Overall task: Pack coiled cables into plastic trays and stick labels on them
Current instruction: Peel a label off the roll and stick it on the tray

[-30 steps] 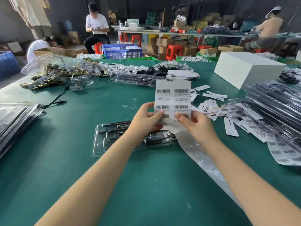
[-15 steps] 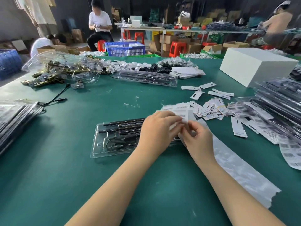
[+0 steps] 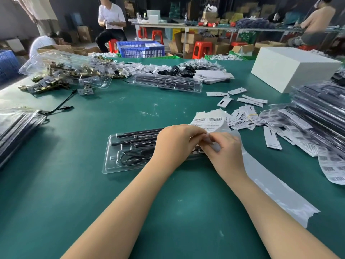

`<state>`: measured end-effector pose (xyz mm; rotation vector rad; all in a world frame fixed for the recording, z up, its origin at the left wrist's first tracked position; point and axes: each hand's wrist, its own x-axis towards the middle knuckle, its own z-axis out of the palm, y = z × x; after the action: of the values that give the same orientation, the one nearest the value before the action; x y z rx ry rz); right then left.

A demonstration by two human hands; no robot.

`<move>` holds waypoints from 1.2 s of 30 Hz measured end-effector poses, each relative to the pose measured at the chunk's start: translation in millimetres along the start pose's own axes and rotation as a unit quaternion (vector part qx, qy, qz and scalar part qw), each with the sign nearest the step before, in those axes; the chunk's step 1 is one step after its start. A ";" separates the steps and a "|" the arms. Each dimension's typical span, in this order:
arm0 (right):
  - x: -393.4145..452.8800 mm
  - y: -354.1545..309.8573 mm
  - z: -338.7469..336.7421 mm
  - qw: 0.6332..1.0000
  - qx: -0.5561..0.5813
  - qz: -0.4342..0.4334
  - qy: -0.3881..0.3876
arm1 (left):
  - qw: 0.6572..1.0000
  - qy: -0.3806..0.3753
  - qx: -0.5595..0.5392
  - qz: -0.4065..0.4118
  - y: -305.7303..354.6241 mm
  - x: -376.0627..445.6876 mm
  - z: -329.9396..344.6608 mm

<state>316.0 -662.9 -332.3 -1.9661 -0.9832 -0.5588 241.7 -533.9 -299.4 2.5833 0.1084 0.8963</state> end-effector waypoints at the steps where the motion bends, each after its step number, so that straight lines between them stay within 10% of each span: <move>1: -0.4 0.1 -0.8 1.000 -0.002 -0.004 0.002 | 1.000 -0.012 -0.007 -0.012 -0.4 -0.2 0.3; 36: -3.8 -1.4 0.4 1.000 0.012 -0.004 0.028 | 0.990 -0.089 -0.107 -0.019 -9.8 2.7 -12.1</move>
<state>312.6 -663.8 -334.4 -1.9169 -0.9602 -0.6009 237.1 -520.2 -293.1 2.4373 0.0104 0.6217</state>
